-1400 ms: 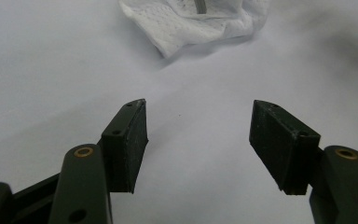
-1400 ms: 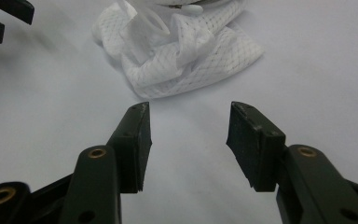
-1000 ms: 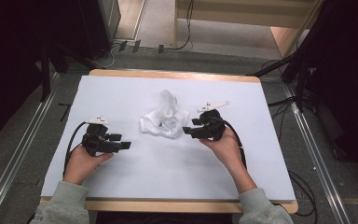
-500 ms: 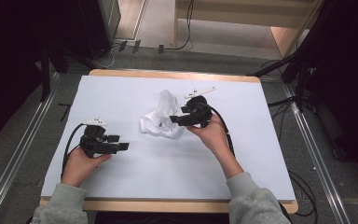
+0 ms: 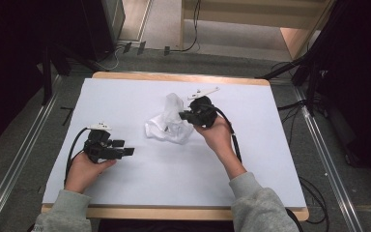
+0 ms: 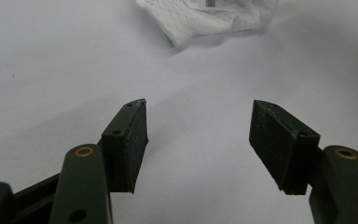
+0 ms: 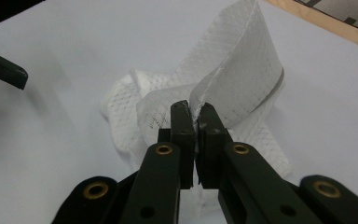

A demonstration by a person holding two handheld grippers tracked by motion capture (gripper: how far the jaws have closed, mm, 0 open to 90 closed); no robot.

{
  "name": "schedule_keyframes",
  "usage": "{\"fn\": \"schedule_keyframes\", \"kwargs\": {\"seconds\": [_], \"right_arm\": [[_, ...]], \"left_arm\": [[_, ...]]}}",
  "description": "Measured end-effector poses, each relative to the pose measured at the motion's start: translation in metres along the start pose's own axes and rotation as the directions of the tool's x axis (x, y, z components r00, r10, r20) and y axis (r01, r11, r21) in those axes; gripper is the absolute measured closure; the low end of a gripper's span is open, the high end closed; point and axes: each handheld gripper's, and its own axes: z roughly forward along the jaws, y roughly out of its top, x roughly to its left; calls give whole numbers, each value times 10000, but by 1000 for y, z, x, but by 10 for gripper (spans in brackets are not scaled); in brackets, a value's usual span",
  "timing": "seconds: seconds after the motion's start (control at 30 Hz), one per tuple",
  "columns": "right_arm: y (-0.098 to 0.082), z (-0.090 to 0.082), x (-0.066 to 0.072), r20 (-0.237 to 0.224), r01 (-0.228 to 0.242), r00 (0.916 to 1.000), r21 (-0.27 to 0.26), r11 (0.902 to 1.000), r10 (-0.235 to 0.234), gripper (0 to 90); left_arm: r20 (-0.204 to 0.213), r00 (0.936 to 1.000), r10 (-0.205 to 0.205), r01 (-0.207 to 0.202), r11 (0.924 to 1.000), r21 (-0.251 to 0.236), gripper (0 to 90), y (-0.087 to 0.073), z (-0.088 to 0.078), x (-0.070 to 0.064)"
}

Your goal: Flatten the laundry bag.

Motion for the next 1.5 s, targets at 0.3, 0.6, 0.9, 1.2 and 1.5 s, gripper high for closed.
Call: {"fn": "schedule_keyframes", "kwargs": {"seconds": [0.3, 0.6, 0.9, 1.2, 1.5], "right_arm": [[-17, -32, -2, -210, -2, 9998, -135, 9999, -1, 892], [-35, -57, -2, -182, 30, 9998, -203, 9998, -33, 892], [-62, -74, -3, -43, -113, 9999, -2, 9999, 113, 891], [-84, -87, -2, 84, -214, 9997, 132, 9997, 212, 890], [-114, -96, -2, 196, -593, 9981, 488, 9970, 584, 889]], "left_arm": [[0, 10000, 37, -37, 10000, -32, 381, 2, 1, -1], [29, 9999, 115, -114, 9999, -105, 381, 5, 2, -2], [113, 9995, 281, -281, 9996, -13, 381, 10, 6, -6], [232, 9988, 427, -429, 9991, 53, 382, 14, 11, -10], [408, 9974, 586, -592, 9982, 134, 385, 20, 17, -13]]}}
